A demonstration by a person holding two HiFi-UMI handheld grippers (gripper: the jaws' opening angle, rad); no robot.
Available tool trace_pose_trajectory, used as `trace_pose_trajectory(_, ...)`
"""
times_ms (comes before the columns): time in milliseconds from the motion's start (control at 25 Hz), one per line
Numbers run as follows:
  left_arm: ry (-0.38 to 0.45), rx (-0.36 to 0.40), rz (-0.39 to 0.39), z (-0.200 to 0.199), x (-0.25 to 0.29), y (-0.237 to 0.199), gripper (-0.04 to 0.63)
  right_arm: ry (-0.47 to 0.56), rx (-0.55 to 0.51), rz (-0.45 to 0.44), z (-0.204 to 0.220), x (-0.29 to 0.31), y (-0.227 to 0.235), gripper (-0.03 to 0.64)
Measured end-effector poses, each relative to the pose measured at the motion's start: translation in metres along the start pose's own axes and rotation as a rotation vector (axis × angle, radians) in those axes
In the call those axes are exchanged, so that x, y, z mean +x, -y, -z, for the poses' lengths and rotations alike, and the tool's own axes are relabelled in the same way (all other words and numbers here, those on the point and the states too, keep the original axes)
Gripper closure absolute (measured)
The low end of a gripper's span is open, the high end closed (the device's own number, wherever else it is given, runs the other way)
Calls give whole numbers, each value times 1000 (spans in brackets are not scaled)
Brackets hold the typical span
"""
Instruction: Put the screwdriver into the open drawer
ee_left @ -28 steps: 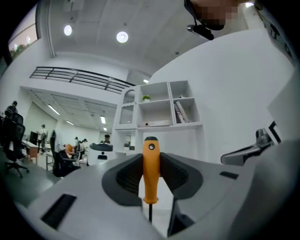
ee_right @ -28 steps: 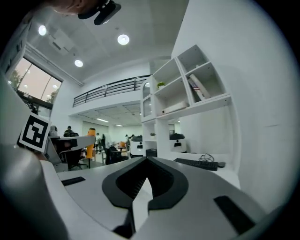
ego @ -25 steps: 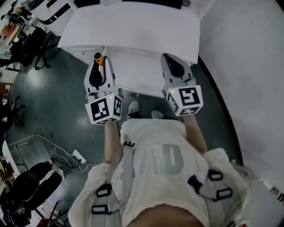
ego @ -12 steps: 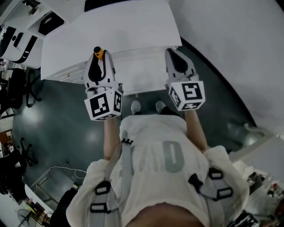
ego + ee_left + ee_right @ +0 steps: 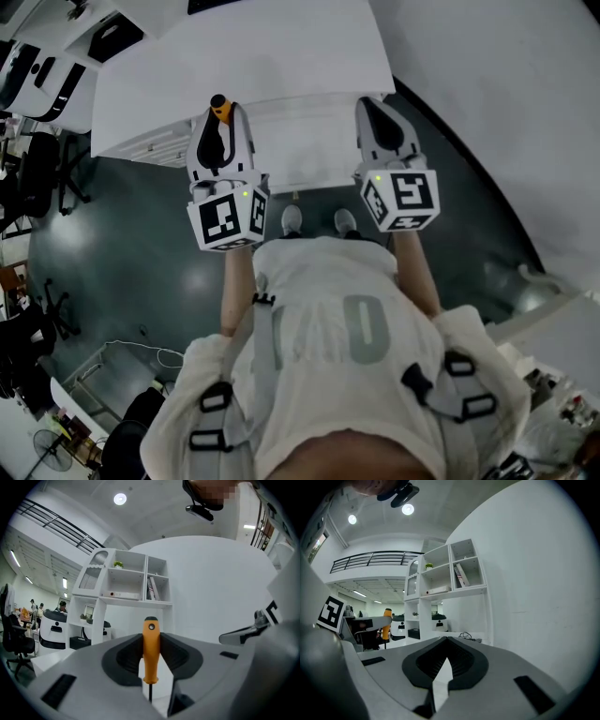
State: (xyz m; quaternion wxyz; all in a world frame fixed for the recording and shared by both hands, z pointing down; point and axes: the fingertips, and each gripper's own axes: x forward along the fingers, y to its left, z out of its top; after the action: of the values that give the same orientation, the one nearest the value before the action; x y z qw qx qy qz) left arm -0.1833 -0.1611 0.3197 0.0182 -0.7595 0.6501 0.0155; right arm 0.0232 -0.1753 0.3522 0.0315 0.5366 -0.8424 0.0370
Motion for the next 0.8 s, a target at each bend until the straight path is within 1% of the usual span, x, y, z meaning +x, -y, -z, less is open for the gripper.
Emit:
trace_pose_trajectory(240, 12, 13, -14, -4, 2, -7, 483, -1, -2, -15, -2, 7, -6, 615)
trace_pose_trajectory(400, -6, 21, -10, 2, 6, -11, 483, -1, -5, -21, -5, 13, -9, 615)
trace_pose_trajectory(480, -19, 26, 17, 8, 8, -8, 483, -5, -1, -18, -3, 13, -9, 615)
trace_pose_trajectory(600, -29, 40, 87, 13, 12, 4, 483, -14, -3, -13, -1, 12, -8, 615)
trace_pose_trajectory(800, -63, 104, 135, 24, 31, 14, 483, -34, -15, -8, 3, 10, -4, 615)
